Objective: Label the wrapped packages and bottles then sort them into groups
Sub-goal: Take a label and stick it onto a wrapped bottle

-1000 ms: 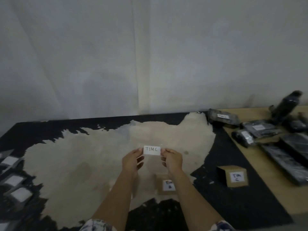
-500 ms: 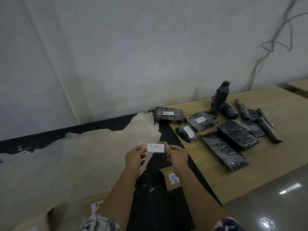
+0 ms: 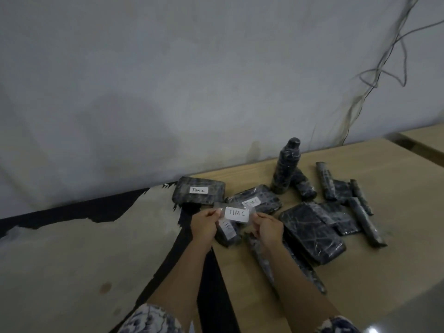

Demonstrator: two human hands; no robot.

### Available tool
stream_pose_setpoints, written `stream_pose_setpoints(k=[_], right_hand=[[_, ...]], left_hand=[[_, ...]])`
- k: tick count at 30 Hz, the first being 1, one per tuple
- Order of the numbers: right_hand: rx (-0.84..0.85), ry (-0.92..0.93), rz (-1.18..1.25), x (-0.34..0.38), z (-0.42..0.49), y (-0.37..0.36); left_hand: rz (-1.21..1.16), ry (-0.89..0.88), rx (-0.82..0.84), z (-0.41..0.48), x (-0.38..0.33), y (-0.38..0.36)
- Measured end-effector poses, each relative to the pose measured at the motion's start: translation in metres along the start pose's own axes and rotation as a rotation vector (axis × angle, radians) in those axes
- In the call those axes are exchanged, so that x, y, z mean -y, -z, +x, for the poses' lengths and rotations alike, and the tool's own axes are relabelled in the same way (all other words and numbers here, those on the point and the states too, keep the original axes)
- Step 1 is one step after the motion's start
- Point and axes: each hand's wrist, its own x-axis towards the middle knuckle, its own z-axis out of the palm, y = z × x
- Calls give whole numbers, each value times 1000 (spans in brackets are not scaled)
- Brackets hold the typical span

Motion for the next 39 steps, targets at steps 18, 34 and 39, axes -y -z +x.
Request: stream_pose_setpoints(k=[18, 34, 39], right_hand=[[283, 290, -210, 98, 212, 114], [560, 320, -111, 108, 291, 112], [604, 288, -76, 104, 301, 105]], left_hand=[[54, -178, -70, 41, -25, -222], [-128, -284, 68, 80, -21, -252], [-182, -294, 71, 96, -10, -257]])
